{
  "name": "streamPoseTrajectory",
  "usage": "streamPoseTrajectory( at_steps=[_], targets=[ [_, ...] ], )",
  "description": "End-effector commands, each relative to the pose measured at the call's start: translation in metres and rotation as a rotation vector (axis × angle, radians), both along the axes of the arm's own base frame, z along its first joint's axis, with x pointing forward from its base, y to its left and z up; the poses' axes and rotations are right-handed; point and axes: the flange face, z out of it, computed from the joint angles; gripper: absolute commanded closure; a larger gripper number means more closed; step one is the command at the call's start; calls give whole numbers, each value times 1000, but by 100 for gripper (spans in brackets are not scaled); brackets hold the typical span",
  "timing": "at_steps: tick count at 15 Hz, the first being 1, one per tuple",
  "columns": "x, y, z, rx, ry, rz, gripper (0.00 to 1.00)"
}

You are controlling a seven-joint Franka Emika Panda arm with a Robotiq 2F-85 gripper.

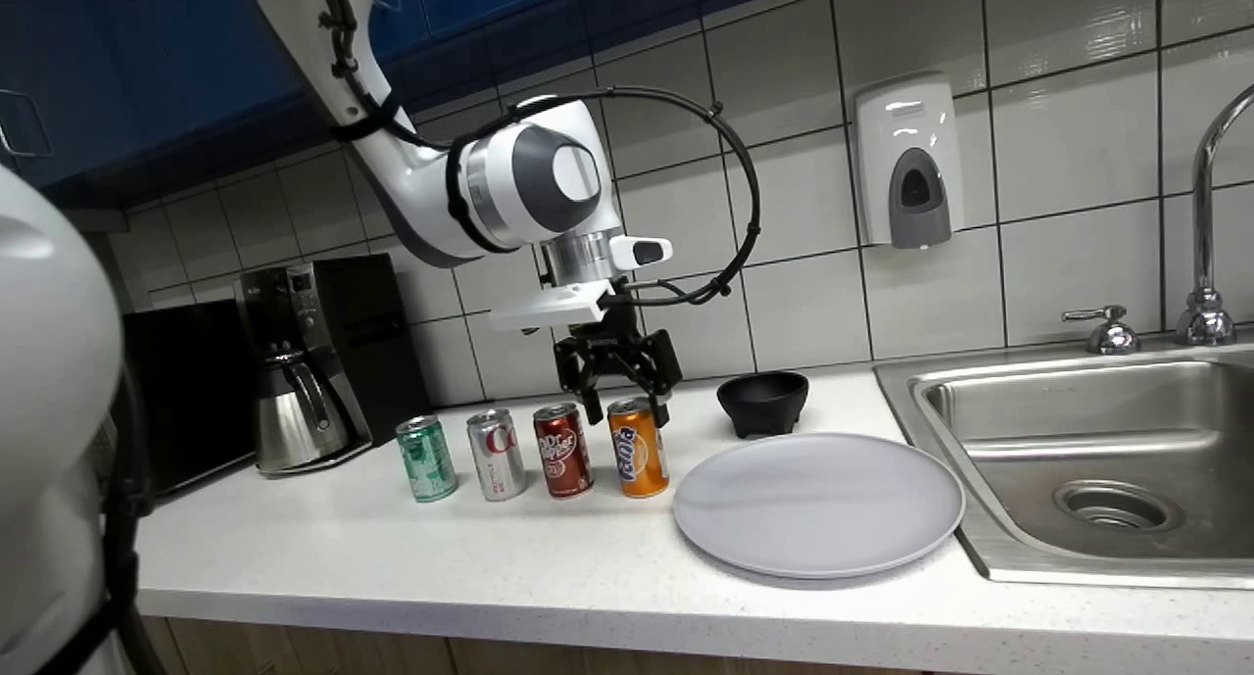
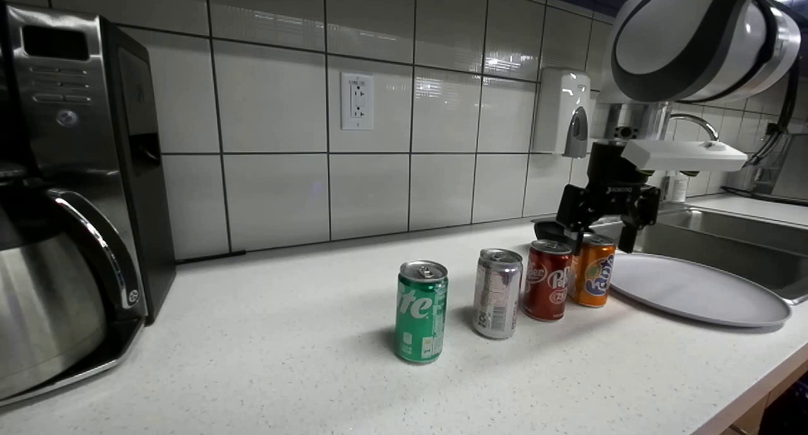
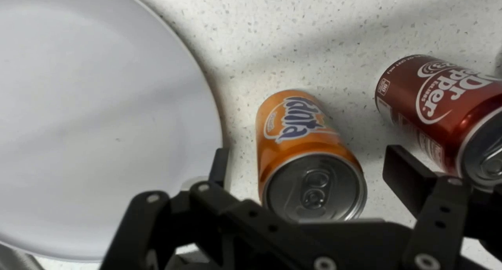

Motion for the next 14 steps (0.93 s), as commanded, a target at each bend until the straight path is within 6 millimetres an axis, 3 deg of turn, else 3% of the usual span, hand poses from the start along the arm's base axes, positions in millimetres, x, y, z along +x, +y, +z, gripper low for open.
streamPoseTrajectory(
  at_steps=[1, 7, 8, 9, 12, 14],
  targets=[
    [14, -5, 0, -14, -8, -6, 0],
    [22, -5, -5, -15, -2, 0, 0],
    [23, -5, -5, -14, -1, 0, 25],
    [23, -5, -6, -14, 1, -2, 26],
    [24, -5, -6, -16, 1, -7, 51],
    [24, -4, -5, -19, 1, -10, 62]
  ],
)
